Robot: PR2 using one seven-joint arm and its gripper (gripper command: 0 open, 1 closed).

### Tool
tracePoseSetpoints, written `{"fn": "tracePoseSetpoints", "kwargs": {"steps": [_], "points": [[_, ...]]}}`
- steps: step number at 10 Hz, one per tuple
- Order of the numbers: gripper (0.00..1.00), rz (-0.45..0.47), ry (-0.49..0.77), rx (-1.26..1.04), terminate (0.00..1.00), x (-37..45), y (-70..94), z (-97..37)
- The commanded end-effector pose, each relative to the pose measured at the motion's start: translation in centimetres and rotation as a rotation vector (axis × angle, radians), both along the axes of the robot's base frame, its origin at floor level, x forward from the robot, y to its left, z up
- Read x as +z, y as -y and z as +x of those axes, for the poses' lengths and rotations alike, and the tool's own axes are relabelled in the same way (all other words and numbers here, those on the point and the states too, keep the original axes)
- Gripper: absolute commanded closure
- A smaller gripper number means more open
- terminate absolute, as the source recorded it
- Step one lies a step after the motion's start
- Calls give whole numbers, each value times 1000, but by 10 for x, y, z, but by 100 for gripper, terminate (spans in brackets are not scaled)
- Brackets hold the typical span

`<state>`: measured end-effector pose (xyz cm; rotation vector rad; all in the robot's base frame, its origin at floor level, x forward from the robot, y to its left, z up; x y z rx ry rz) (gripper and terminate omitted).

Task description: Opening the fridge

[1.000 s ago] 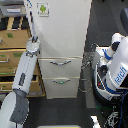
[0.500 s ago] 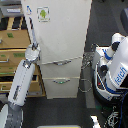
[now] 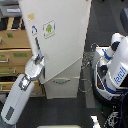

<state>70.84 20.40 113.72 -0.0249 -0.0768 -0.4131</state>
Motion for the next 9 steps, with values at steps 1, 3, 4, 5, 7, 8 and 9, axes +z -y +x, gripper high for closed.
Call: {"fn": "tracePoseSetpoints", "kwargs": {"steps": [1,3,4,5,7,8,9], "points": [[100,-18,72,-225,0,105,85,-145],[100,-50,13,-442,0,125,143,-211],[100,-145,-28,-702,0,147,150,-271],[100,-172,-37,-869,0,152,140,-310],[100,-85,-71,-807,0,96,88,-277],[0,-56,-78,-719,0,72,73,-245],[0,-53,-87,-681,0,58,68,-226]]}}
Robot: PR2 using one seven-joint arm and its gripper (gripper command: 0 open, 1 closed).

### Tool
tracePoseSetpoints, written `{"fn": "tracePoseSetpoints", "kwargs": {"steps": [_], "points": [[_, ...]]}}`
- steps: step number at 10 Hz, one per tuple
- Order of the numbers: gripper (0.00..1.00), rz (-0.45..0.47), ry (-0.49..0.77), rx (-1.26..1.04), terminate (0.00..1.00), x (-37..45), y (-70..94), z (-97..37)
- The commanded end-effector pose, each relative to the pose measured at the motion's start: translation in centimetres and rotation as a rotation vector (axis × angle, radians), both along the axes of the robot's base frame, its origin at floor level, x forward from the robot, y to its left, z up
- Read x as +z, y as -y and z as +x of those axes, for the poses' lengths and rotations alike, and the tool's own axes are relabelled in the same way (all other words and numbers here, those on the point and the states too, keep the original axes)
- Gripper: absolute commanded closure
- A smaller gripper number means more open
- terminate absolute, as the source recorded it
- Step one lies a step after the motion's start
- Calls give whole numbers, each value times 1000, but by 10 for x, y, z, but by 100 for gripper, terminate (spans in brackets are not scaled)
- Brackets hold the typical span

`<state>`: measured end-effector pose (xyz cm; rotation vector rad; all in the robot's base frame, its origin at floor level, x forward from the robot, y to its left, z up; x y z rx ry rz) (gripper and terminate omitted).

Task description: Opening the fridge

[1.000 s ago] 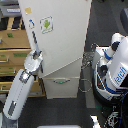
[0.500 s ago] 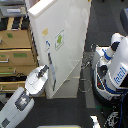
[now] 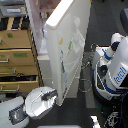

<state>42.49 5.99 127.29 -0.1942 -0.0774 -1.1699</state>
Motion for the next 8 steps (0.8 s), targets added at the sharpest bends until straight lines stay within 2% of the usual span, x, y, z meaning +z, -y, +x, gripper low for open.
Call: {"fn": "tracePoseSetpoints", "kwargs": {"steps": [1,6,8], "points": [[0,121,-40,111,0,-92,-83,73],[0,184,-47,236,0,-165,-95,166],[0,275,-32,390,0,-192,-75,202]]}}
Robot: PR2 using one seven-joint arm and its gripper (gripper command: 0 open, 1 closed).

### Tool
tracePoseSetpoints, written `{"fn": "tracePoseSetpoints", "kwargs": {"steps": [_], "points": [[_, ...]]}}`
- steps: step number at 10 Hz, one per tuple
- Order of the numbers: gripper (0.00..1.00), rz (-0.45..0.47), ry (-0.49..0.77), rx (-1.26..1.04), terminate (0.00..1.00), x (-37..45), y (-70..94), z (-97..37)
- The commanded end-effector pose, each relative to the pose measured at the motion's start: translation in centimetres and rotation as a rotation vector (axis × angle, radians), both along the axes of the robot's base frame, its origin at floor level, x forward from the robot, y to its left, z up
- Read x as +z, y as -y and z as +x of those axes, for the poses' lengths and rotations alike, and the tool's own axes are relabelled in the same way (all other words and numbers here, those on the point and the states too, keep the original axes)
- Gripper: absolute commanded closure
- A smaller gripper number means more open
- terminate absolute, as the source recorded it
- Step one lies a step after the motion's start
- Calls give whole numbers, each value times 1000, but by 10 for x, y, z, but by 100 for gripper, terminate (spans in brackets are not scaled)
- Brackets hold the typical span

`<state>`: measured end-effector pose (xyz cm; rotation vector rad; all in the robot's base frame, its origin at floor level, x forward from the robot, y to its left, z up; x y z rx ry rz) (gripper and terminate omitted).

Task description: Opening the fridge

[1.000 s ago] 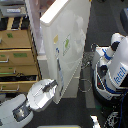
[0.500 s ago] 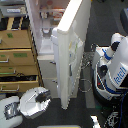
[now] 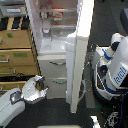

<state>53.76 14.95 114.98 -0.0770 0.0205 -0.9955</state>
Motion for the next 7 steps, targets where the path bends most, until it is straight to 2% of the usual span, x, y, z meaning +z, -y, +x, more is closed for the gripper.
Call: {"fn": "tracePoseSetpoints", "kwargs": {"steps": [1,2,5,7], "points": [[0,178,5,275,0,-71,32,93],[0,209,43,282,0,-60,70,82],[0,127,121,258,0,5,174,56],[0,31,70,217,0,37,223,29]]}}
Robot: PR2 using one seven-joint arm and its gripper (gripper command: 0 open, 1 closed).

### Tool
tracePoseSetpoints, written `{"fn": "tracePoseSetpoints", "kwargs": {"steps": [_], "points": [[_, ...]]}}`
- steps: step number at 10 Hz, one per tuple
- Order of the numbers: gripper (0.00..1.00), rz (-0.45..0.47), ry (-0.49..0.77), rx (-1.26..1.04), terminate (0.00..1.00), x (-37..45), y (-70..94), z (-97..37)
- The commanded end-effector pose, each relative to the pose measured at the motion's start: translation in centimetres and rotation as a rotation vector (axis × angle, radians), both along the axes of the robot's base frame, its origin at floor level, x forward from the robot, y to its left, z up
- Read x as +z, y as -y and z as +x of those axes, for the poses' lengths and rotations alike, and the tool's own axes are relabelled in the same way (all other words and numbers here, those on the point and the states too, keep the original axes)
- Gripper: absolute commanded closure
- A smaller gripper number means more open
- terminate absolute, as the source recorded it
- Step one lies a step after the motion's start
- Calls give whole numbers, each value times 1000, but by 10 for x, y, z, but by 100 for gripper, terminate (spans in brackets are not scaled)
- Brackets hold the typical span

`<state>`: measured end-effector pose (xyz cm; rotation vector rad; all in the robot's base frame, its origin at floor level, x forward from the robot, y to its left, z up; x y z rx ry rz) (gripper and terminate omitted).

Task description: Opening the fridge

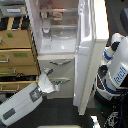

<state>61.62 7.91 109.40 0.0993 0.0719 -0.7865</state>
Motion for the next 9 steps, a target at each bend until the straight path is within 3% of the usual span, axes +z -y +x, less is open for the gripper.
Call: {"fn": "tracePoseSetpoints", "kwargs": {"steps": [1,5,6,9], "points": [[0,-145,55,-43,0,101,177,-70],[0,-211,78,-84,0,143,262,-92],[0,-299,44,-169,0,161,309,-114],[0,-225,47,-131,0,132,256,-104]]}}
